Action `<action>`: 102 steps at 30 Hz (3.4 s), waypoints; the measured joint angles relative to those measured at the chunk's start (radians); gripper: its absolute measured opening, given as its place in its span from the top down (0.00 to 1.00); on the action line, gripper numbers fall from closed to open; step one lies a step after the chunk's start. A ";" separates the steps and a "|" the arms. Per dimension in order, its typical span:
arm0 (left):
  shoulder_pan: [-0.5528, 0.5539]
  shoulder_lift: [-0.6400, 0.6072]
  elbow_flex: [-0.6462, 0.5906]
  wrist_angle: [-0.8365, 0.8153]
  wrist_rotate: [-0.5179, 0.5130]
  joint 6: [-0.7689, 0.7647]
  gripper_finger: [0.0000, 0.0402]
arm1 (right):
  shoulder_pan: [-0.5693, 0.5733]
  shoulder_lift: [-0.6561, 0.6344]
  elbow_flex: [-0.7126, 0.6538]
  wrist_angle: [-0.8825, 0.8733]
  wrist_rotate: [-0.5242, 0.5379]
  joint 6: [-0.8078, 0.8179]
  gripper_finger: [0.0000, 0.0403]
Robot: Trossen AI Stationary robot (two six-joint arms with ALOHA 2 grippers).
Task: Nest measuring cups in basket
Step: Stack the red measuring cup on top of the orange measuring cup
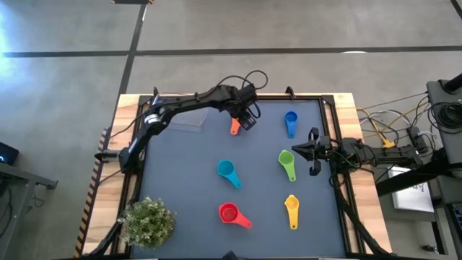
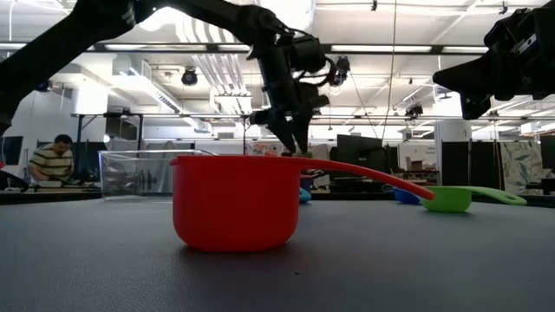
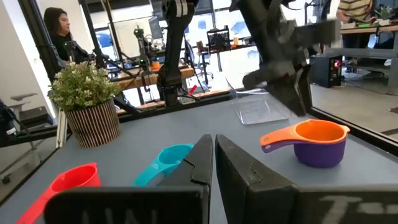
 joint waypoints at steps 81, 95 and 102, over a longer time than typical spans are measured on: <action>-0.773 -0.303 -0.793 0.592 0.040 -0.373 0.74 | 0.000 0.008 0.000 0.000 0.000 0.000 0.98; -0.775 -0.270 -0.792 0.589 0.071 -0.299 0.93 | 0.000 0.008 0.000 0.000 0.000 0.000 0.98; -0.775 -0.264 -0.788 0.587 0.071 -0.240 0.99 | 0.000 0.008 0.000 0.000 0.000 0.000 0.98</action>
